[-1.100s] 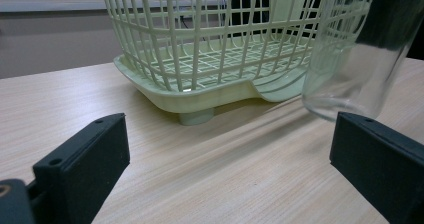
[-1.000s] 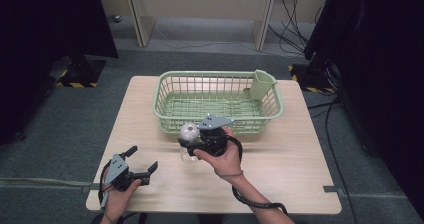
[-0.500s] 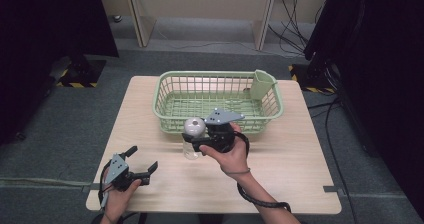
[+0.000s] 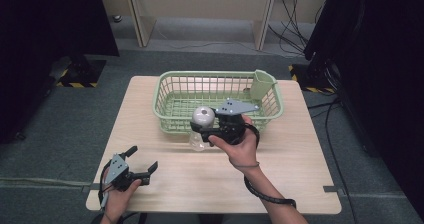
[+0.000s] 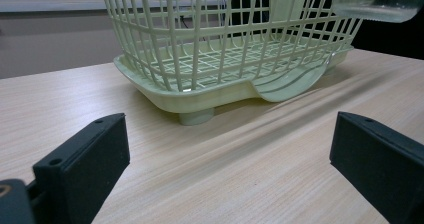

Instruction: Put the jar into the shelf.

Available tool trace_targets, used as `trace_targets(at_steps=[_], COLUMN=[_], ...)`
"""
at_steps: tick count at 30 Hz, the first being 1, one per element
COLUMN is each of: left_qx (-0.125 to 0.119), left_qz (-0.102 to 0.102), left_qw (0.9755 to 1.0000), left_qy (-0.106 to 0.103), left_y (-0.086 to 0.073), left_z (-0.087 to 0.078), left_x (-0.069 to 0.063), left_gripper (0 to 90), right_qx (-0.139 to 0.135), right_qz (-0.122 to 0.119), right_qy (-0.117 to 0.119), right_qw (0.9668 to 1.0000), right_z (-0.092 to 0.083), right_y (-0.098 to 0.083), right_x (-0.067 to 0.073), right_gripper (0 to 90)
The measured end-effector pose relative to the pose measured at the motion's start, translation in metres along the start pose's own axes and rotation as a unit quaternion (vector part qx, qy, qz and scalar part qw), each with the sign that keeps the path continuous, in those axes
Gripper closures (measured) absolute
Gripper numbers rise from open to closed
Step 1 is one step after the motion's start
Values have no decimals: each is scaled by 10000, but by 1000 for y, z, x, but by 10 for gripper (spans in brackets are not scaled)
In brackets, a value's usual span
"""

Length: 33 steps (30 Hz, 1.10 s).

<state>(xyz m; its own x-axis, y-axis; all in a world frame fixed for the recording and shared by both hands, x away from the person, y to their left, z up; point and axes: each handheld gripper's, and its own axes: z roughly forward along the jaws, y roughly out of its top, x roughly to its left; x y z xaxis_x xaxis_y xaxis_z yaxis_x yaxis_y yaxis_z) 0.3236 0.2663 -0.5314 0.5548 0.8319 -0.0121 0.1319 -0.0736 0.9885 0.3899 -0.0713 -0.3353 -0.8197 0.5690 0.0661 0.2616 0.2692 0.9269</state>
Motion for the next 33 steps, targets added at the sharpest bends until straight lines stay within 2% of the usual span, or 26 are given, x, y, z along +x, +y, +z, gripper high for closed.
trace_targets(at_steps=[19, 33], left_qx=[-7, -6], left_qz=[-14, -15], left_qw=[10000, 10000], left_qy=[1, 1], left_y=[0, 0], left_z=[0, 0], left_x=[0, 0], left_gripper=[21, 21], right_qx=[-185, -341], right_qz=[45, 42], right_qy=[-227, -403], right_qw=[9996, 9986], right_z=[-10, -16], right_y=[23, 48], right_x=[-16, -27], right_gripper=[310, 310])
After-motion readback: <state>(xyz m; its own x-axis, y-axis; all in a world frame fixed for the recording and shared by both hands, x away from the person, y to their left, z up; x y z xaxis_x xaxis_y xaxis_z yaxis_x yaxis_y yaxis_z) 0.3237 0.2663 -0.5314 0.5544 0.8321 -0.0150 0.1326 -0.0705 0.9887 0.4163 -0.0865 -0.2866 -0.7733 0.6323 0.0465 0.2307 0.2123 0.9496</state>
